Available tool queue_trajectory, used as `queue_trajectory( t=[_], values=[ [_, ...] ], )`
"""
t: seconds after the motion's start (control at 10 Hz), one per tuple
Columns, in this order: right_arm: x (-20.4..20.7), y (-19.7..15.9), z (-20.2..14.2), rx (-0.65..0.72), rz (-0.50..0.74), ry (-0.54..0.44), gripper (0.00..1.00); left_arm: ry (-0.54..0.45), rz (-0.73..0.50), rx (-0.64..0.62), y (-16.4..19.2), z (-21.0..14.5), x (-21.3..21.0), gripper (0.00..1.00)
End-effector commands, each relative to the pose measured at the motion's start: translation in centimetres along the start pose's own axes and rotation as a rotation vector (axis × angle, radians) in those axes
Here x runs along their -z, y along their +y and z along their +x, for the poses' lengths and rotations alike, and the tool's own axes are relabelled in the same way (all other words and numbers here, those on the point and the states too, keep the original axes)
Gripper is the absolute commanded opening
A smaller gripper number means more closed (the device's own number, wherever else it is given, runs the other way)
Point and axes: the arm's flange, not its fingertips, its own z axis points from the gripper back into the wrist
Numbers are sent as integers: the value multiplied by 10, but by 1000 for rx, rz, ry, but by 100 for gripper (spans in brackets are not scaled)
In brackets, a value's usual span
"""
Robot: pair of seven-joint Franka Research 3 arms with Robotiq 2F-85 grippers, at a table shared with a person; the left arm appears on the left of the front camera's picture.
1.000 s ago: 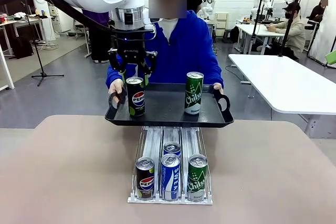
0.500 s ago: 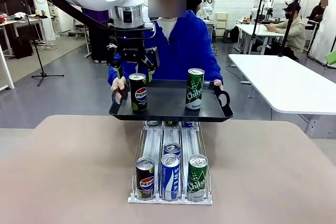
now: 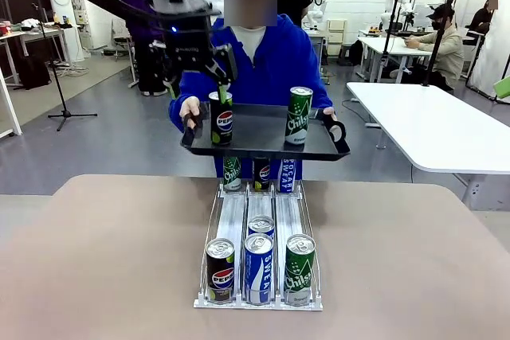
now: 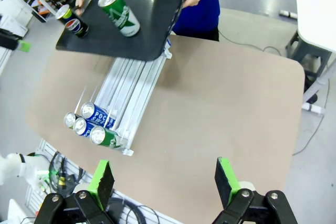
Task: Retrieve and hand over the desired beverage to the person.
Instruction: Place the picked can on the Handle tray extended by the person.
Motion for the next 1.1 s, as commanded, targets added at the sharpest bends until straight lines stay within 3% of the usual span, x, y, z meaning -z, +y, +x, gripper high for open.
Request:
queue_trajectory(
  t=[0.0, 0.2, 0.5, 0.7, 1.0],
  values=[
    [-1, 0, 3, -1, 1, 15, 100, -94, -82, 115, 33, -71, -20, 100],
    [-1, 0, 3, -1, 1, 15, 100, -118, -137, 187, 57, -119, -40, 100],
    [-1, 0, 3, -1, 1, 15, 100, -147, -141, 206, 73, -163, -52, 100],
    [-1, 0, 3, -1, 1, 15, 100, -144, -152, 172, 85, -168, -52, 100],
    [-1, 0, 3, -1, 1, 15, 100, -142, -115, 188, 74, -165, -57, 100]
  ],
)
